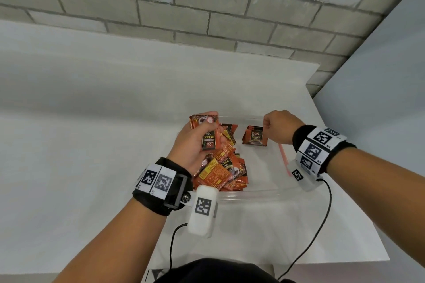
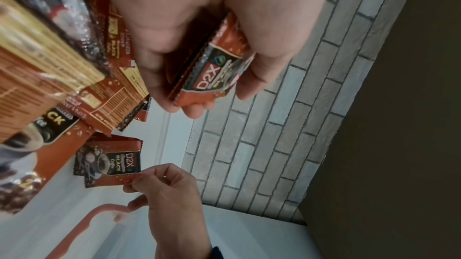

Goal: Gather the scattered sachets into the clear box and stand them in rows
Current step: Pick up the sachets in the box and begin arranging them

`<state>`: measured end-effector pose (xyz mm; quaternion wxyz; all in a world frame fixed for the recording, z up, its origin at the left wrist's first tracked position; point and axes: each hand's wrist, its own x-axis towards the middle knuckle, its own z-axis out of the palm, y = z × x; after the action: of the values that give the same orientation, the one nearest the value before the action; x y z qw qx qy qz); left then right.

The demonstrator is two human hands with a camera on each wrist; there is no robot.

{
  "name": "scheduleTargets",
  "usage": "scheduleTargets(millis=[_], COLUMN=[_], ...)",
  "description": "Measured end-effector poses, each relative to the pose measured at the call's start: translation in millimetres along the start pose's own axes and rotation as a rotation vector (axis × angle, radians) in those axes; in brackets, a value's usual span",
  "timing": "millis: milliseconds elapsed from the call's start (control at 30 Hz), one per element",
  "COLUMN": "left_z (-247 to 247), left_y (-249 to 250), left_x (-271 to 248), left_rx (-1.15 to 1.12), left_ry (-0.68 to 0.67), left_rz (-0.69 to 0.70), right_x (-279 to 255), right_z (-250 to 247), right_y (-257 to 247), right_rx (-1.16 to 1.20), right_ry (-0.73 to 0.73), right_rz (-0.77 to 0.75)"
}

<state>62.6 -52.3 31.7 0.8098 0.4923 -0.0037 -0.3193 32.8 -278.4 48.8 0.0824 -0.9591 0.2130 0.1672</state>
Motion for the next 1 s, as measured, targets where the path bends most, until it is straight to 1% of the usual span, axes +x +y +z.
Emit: scheduleTargets(millis=[333, 600, 733, 1000], left_z=[2, 3, 4, 7], left_y=[3, 2, 2, 1], left_x=[-3, -4, -4, -3], left_rx=[-0.004, 0.023, 0.025, 0.043], left_ry=[-0.004, -0.012, -0.008, -0.025], left_rz=[-0.015, -0.013, -0.013, -0.009], right_x=[13, 21, 21, 23], right_z=[4, 8, 8, 9], right_y=[0, 2, 3, 6], right_rx=[-0.049, -0.144, -0.233, -0.242], right_ry=[-0.053, -0.029, 0.014, 0.017], right_rz=[0.014, 0.015, 0.013, 0.030])
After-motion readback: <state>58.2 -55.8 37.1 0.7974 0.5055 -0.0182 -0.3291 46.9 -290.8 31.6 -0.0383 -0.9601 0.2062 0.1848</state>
